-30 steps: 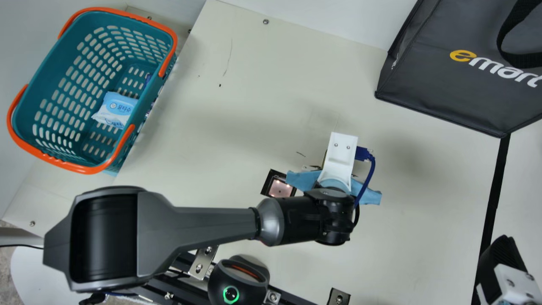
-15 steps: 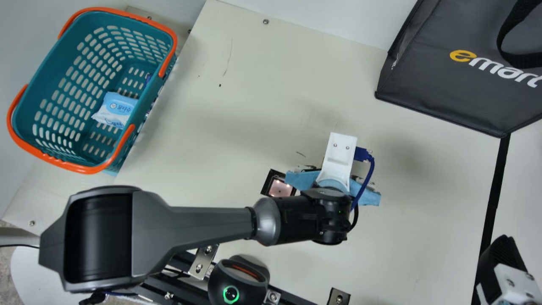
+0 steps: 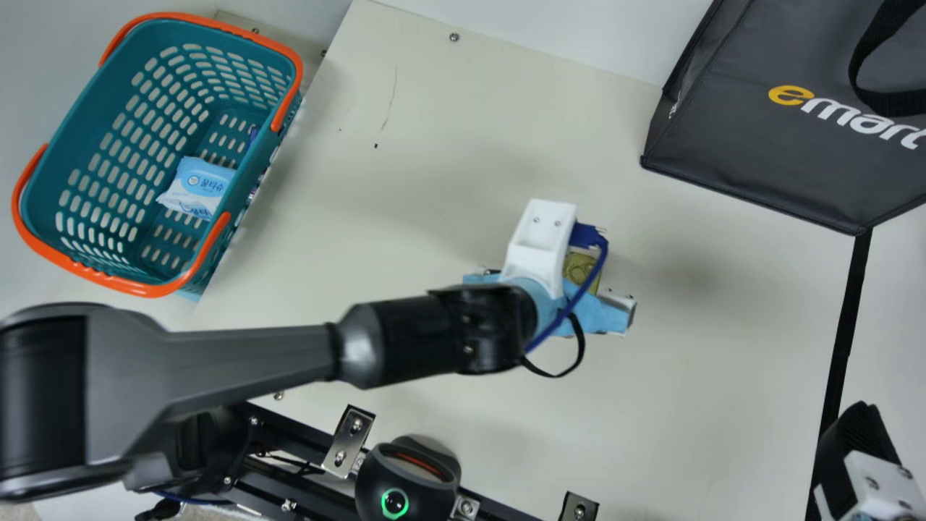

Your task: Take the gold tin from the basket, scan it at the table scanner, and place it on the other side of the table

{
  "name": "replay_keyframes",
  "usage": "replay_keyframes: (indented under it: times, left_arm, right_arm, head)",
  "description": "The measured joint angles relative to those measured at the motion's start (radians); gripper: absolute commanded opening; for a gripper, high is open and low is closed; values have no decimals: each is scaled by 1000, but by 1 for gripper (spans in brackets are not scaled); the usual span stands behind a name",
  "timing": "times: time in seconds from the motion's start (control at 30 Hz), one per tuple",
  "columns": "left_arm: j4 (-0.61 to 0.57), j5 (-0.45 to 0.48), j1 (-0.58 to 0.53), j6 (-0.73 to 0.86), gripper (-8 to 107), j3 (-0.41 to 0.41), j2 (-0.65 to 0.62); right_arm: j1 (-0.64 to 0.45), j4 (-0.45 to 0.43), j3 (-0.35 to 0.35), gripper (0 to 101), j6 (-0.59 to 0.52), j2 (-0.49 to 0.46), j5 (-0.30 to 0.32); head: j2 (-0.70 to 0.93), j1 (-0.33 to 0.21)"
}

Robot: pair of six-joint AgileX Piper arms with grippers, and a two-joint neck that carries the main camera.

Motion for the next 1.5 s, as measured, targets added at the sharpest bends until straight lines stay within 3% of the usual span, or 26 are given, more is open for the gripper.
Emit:
replay_keyframes:
  times: [0.23,0.47,0.67,1.13,1.33,1.5]
  left_arm:
    - [-185,-87,128,229,90,147,-194]
    - [-379,-40,298,488,90,243,-386]
    - [-494,42,466,708,90,262,-530]
    - [-402,240,795,1057,90,185,-735]
    - [-335,308,834,1128,90,137,-779]
    - [-326,314,834,1132,90,137,-779]
  right_arm:
    - [0,0,0,95,0,0,0]
    - [0,0,0,95,0,0,0]
    - [0,0,0,95,0,0,0]
    - [0,0,0,95,0,0,0]
    - [0,0,0,95,0,0,0]
    - [0,0,0,95,0,0,0]
  head:
    - [0,0]
    - [0,0]
    - [0,0]
    - [0,2]
    - [-3,0]
    - [-95,0]
